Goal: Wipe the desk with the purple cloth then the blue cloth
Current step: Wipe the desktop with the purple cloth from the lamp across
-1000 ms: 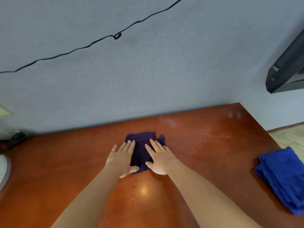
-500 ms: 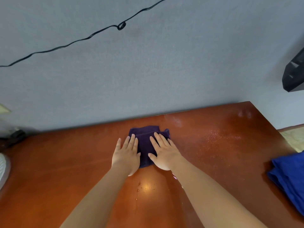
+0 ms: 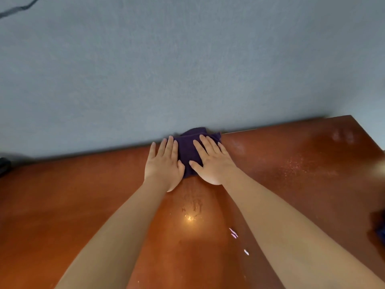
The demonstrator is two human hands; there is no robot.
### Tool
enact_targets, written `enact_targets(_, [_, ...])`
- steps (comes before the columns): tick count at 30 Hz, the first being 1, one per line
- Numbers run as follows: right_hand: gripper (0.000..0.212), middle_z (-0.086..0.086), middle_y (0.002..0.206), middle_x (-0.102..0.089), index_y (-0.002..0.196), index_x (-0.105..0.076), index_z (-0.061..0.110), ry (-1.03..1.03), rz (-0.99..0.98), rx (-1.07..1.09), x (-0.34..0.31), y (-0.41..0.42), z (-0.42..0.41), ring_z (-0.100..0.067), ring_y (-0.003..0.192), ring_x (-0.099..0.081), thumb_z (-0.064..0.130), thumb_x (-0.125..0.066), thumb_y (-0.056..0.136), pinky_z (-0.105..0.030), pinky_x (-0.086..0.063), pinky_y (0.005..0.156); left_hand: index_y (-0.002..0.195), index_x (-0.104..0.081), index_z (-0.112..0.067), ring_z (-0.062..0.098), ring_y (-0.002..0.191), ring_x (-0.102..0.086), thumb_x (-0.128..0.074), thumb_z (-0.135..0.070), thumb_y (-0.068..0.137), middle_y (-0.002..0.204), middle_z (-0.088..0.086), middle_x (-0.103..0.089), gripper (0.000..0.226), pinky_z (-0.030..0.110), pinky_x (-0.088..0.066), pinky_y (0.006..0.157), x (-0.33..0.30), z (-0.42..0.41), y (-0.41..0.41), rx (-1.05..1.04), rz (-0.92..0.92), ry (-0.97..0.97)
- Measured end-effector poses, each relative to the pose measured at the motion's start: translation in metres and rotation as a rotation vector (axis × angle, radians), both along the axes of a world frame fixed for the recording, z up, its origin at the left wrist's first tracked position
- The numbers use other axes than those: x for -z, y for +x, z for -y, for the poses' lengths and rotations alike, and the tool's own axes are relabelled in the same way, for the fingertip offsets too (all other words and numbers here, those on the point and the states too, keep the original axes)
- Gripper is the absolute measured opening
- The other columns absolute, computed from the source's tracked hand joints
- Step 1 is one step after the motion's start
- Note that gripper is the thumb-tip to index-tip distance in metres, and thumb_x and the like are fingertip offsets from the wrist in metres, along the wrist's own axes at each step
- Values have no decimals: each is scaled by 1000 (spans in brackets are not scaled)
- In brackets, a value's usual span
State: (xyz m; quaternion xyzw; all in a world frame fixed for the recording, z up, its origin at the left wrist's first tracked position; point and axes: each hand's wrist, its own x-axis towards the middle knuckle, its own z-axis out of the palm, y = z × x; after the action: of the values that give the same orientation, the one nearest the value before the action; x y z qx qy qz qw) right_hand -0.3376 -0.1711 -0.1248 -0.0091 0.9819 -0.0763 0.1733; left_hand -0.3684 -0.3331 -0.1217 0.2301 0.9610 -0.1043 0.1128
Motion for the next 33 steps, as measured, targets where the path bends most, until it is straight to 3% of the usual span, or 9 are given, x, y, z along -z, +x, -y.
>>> enact_targets(10, [68, -1, 159, 22, 152, 13, 22, -23, 26, 8, -2, 30, 13, -17, 146, 20, 53, -19, 101, -40, 10, 119, 149, 15, -9, 21, 147, 15, -5, -38, 100, 159, 8, 18, 60, 45, 5, 120, 0, 16, 26, 31, 0, -23])
enact_targets(33, [72, -1, 157, 28, 151, 17, 21, 46, 215, -124, -19, 231, 111, -18, 145, 22, 54, -21, 100, -39, 8, 119, 140, 27, -9, 23, 146, 21, -3, -37, 101, 152, 8, 31, 57, 44, 5, 120, -8, 122, 250, -3, 109, -56])
